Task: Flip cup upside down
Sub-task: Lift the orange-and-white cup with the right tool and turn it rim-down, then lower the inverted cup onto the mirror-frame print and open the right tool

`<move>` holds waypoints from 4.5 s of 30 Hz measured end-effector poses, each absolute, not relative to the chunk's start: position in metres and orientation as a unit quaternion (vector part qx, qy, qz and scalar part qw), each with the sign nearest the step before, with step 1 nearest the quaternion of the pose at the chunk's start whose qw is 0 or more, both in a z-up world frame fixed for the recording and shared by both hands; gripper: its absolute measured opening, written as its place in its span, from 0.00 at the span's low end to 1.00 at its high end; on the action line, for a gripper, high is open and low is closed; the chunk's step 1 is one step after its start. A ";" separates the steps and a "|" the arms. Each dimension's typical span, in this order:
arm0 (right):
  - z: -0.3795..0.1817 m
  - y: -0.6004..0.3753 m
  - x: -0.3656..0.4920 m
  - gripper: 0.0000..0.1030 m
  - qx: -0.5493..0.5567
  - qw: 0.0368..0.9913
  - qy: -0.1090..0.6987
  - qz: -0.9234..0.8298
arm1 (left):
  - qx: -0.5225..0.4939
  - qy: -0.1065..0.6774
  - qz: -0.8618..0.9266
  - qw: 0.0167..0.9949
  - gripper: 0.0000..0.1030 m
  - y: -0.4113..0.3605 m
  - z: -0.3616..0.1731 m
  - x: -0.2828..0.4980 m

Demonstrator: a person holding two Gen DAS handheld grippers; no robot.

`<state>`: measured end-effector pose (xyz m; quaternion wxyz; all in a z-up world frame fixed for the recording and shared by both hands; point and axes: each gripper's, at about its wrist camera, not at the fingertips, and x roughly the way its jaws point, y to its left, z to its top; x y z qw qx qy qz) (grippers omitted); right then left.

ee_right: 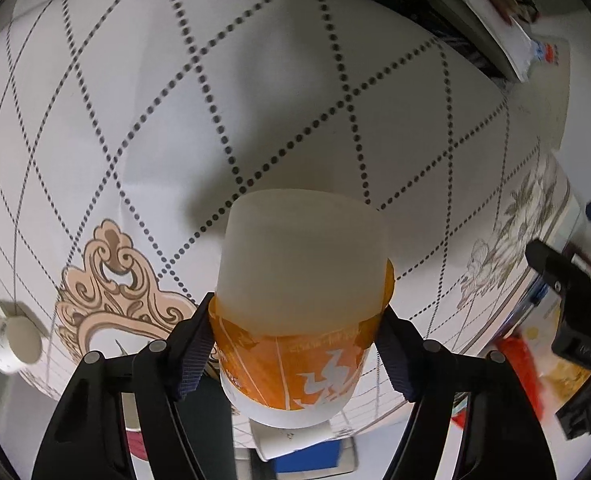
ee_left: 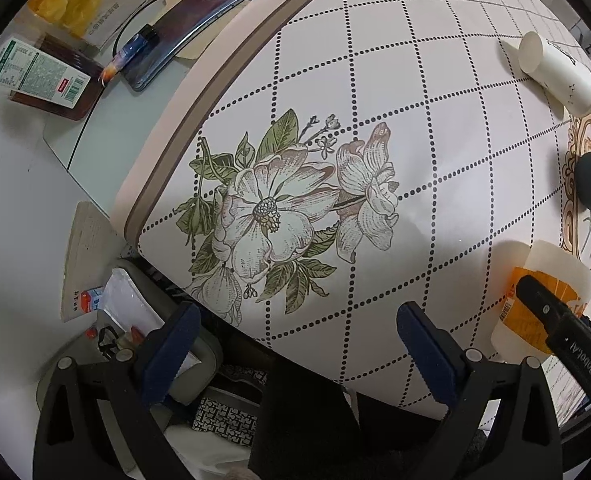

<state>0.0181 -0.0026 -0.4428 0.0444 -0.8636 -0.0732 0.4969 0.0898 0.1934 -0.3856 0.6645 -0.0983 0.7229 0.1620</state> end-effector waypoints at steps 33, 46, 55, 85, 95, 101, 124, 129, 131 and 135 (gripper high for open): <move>-0.415 0.054 0.084 0.73 -0.595 0.452 0.562 0.355 | 0.000 0.713 0.093 0.695 0.98 0.119 -0.349 0.119; -0.423 0.011 0.110 0.73 -0.402 0.503 0.722 0.254 | 0.033 0.711 0.070 0.699 0.98 0.090 -0.345 0.122; -0.424 -0.022 0.144 0.73 -0.260 0.507 0.800 0.189 | 0.045 0.711 0.062 0.699 0.98 0.082 -0.345 0.124; -0.408 -0.089 0.251 0.74 -0.092 0.573 0.807 0.110 | 0.092 0.713 0.027 0.695 0.98 0.049 -0.350 0.122; -0.364 -0.120 0.243 0.73 -0.064 0.690 0.716 0.087 | 0.113 0.710 0.006 0.695 0.98 0.033 -0.348 0.125; -0.341 -0.141 0.230 0.73 -0.014 0.792 0.609 0.053 | 0.121 0.711 -0.002 0.692 0.98 0.026 -0.351 0.126; -0.360 -0.120 0.166 0.79 -0.019 0.875 0.483 0.014 | 0.133 0.698 -0.024 0.704 0.98 0.012 -0.346 0.125; -0.339 -0.129 0.158 0.94 0.028 0.855 0.517 0.001 | 0.134 0.670 -0.041 0.729 0.98 0.006 -0.326 0.123; -0.324 -0.134 0.148 0.95 0.040 0.851 0.523 -0.016 | 0.133 0.655 -0.053 0.742 0.98 0.003 -0.311 0.119; -0.286 -0.143 0.122 0.96 0.069 0.840 0.534 -0.065 | 0.134 0.622 -0.073 0.768 0.98 -0.003 -0.279 0.108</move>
